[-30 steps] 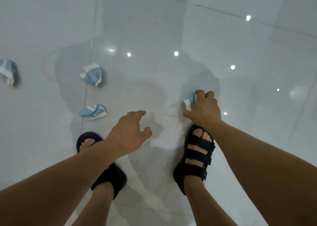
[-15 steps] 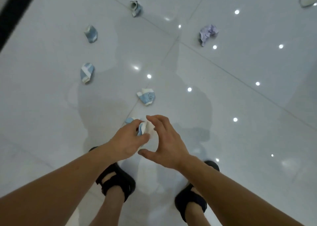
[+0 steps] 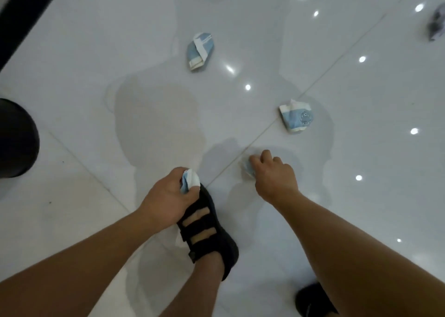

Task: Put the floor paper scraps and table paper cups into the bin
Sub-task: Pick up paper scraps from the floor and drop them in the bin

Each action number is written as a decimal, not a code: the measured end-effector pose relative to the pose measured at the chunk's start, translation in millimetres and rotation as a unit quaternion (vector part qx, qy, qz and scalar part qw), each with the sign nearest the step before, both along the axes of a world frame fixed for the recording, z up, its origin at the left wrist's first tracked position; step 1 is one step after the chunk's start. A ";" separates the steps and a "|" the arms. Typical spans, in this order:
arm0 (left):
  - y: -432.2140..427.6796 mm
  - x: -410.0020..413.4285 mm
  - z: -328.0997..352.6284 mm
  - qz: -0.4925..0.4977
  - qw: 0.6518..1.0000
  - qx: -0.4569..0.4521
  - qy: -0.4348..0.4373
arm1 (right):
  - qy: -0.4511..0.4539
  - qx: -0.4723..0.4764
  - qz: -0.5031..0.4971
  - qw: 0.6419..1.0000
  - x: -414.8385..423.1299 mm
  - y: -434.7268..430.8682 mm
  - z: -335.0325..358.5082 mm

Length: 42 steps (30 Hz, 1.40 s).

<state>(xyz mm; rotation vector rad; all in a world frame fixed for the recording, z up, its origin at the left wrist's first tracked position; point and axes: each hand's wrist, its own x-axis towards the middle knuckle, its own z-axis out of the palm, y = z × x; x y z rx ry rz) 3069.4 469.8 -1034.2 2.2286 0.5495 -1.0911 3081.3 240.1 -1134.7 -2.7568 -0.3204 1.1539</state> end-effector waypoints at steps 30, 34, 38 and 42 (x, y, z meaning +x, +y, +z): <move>51.4 37.4 574.8 -0.047 0.975 0.042 -0.214 | -0.211 0.042 0.095 0.972 68.6 72.1 665.1; 54.9 -29.8 615.6 -0.011 0.974 0.067 -0.215 | -0.236 0.044 0.131 0.962 29.5 84.7 708.0; 68.6 -100.5 645.4 0.028 0.974 0.086 -0.208 | -0.220 0.071 0.166 0.959 -20.7 98.5 735.7; 95.1 -151.0 672.1 0.078 0.969 0.086 -0.218 | -0.218 0.096 0.200 0.950 -54.1 128.9 760.6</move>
